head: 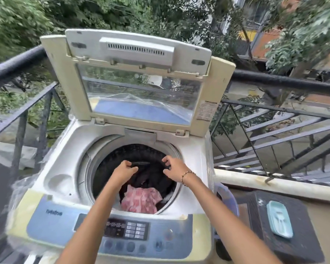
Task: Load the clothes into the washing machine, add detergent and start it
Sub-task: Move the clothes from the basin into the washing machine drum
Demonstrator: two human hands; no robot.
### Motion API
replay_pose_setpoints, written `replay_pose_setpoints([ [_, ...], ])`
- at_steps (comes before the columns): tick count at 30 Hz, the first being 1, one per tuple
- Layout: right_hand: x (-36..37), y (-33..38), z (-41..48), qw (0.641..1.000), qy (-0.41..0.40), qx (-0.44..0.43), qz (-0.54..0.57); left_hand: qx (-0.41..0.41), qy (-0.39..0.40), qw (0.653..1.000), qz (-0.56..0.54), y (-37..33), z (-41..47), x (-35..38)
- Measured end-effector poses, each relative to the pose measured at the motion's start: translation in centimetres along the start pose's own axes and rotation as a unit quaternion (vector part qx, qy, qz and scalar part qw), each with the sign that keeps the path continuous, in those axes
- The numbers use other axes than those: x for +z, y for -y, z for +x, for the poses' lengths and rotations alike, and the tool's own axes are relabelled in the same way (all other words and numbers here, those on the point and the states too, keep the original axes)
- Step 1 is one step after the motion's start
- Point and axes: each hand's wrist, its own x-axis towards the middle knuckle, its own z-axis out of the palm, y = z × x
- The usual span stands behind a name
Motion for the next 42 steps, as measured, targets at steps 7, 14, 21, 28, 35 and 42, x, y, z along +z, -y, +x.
replay_pose_setpoints([
  [7,-3.5,-1.9,-2.7,0.963,-0.217,-0.073,0.142,0.142,-0.061,0.975,-0.161,-7.4,-6.0,4.5],
  [14,-10.4,-11.9,-6.2,0.924,-0.331,0.017,0.191,0.241,-0.011,0.936,-0.258,-16.5,-13.1,15.2],
  [21,-10.0,-26.9,-6.8,0.918,-0.288,0.171,0.210,0.171,0.099,0.963,-0.184,-17.2,-11.5,31.8],
  [28,-2.0,-41.2,-3.2,0.925,-0.169,0.262,0.216,-0.069,0.053,0.992,-0.093,-6.7,-1.7,45.9],
  [35,9.1,-52.7,3.0,0.888,-0.081,0.342,0.295,-0.139,0.086,0.987,0.000,3.0,8.4,53.9],
  [42,18.9,-60.8,7.3,0.824,-0.021,0.452,0.341,-0.022,0.145,0.970,0.196,7.4,16.9,59.4],
])
